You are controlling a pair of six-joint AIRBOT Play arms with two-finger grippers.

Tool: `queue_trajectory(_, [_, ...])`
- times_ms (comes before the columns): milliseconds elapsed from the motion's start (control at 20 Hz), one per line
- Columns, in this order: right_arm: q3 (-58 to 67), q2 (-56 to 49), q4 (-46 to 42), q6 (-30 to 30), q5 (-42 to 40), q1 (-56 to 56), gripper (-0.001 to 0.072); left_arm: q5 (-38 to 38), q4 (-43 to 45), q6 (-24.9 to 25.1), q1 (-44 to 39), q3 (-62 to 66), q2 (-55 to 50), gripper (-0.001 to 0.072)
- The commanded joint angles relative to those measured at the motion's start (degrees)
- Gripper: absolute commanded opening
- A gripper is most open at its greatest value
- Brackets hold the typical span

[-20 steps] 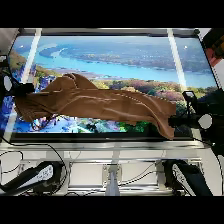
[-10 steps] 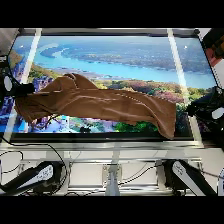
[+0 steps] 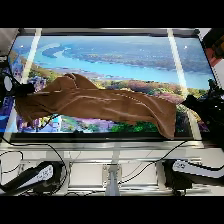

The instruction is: Fold the clothes and pants, and hang the long-sleeved shirts on hangers.

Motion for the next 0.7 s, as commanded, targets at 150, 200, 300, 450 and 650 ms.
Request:
queue_trajectory(150, [2.0, -7.5, 2.0, 0.9, 2.1, -1.0, 0.0287, 0.0, 0.0, 0.0, 0.1, 0.0, 0.0, 0.0044])
queue_trajectory(200, [2.0, -9.1, 2.1, 0.6, 4.5, -1.0, 0.0342, 0.0, 0.0, 0.0, 0.1, 0.0, 0.0, 0.0044])
queue_trajectory(300, [2.0, -11.3, 4.3, -3.1, 6.1, -1.0, 0.0355, 0.0, 0.0, 0.0, 0.1, 0.0, 0.0, 0.0044])
queue_trajectory(450, [2.0, -12.3, 9.5, -3.7, 2.9, -1.0, 0.0492, 0.0, 0.0, 0.0, 0.1, 0.0, 0.0, 0.0044])
queue_trajectory(650, [2.0, -14.3, 11.4, -6.1, 3.6, -1.0, 0.0487, 0.0, 0.0, 0.0, 0.1, 0.0, 0.0, 0.0044])
